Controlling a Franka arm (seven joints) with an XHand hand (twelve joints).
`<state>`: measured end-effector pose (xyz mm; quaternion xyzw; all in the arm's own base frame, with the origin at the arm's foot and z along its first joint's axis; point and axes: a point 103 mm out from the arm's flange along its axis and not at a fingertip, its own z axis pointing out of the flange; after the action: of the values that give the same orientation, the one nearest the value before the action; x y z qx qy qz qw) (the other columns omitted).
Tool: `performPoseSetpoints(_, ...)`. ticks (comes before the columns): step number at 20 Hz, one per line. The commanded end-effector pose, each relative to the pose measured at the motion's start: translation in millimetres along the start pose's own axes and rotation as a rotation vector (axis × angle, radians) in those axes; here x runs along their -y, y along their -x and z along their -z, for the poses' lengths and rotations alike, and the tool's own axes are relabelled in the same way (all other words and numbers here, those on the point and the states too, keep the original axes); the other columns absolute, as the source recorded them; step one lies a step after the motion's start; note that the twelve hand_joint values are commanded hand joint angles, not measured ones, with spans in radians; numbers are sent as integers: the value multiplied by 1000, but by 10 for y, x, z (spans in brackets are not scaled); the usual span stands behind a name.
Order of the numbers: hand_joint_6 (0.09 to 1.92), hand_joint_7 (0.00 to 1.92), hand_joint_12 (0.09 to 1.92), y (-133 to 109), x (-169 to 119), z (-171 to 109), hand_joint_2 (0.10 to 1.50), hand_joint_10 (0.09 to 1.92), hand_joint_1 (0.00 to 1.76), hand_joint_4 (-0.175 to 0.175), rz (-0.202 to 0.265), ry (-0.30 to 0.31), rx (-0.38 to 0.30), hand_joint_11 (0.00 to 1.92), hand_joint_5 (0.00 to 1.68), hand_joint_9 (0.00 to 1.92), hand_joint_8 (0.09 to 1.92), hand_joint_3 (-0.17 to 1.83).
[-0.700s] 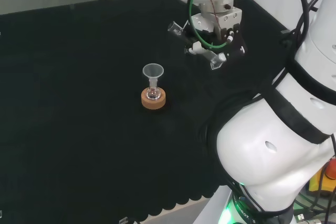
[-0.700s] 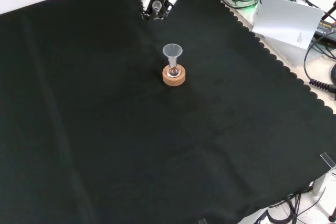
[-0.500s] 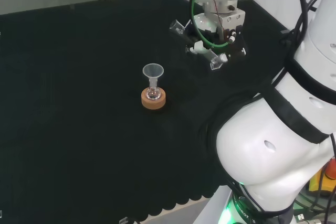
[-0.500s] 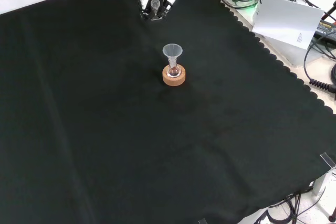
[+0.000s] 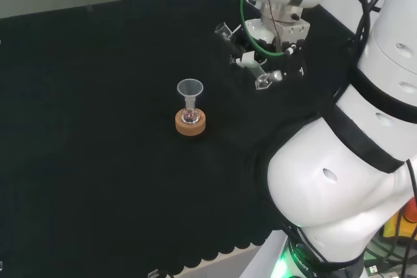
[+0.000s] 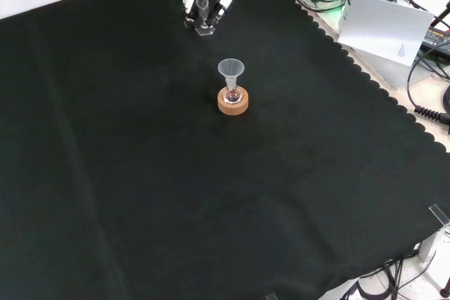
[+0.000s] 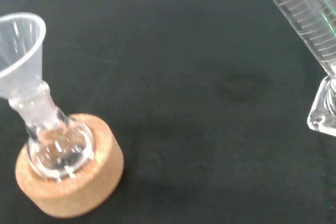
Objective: Put the graduated cylinder back on the table.
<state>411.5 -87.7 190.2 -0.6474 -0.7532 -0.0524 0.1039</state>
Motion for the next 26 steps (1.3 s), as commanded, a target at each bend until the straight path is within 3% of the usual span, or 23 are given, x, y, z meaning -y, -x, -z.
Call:
performPoseSetpoints(1, 1184, 1454, 652, 239, -221, -192, 1258, 87, 1136, -175, 11, 142, -138, 1346, 885, 1629, 230, -175)
performPoseSetpoints(6, 1186, 1453, 653, 280, -382, -307, 1258, 87, 1136, -175, 37, 201, -214, 1346, 884, 1627, 230, -175)
performPoseSetpoints(10, 1188, 1452, 655, 298, -511, -429, 1259, 87, 1135, -175, 45, 211, -281, 1348, 883, 1626, 231, -175)
performPoseSetpoints(26, 1193, 1448, 657, 341, -690, -651, 1261, 87, 1134, -175, 42, 214, -394, 1347, 880, 1624, 232, -175)
